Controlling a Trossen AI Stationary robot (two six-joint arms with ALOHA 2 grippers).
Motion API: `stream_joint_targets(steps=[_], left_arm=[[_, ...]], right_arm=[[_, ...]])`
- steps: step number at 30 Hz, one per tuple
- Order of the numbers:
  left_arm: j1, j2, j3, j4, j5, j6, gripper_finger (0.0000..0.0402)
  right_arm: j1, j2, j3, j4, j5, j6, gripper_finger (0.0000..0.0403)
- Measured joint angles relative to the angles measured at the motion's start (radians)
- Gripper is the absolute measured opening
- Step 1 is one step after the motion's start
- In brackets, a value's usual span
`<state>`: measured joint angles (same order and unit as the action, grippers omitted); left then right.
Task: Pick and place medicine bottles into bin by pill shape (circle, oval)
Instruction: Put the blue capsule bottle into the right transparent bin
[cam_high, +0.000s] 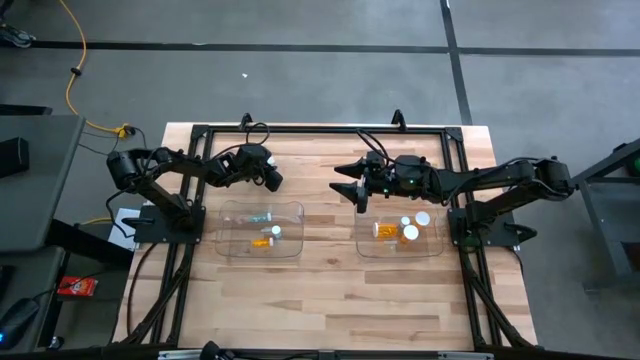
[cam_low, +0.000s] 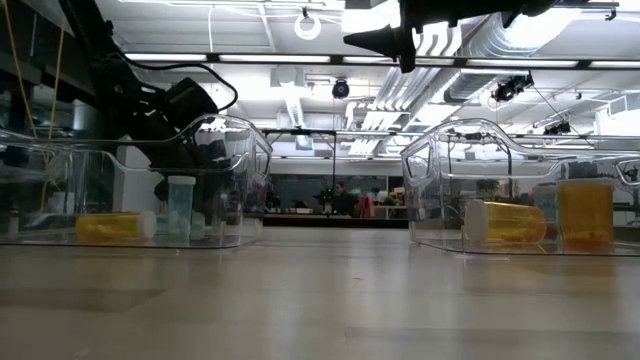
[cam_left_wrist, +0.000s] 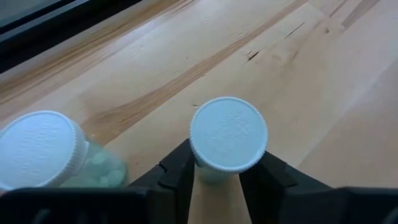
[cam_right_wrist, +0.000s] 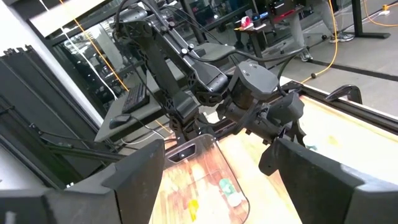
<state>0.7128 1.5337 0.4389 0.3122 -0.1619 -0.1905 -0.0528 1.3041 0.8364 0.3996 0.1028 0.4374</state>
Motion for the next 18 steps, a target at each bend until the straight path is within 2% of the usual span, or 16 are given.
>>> stream_joint_targets(steps=[12, 15, 18], left_arm=[[0.0, -0.066, 0.0, 0.03, 0.026, 0.011, 0.0092], [0.0, -0.121, 0.0, 0.025, 0.081, 0.018, 0.0092], [-0.003, -0.198, 0.0, 0.023, 0.194, 0.021, 0.0092]], right_arm=[[0.0, 0.0, 0.0, -0.001, 0.0, 0.0, 0.0295], [0.0, 0.0, 0.0, 0.0, 0.0, 0.01, 0.0295], [0.0, 0.0, 0.0, 0.0, 0.0, 0.035, 0.0295]])
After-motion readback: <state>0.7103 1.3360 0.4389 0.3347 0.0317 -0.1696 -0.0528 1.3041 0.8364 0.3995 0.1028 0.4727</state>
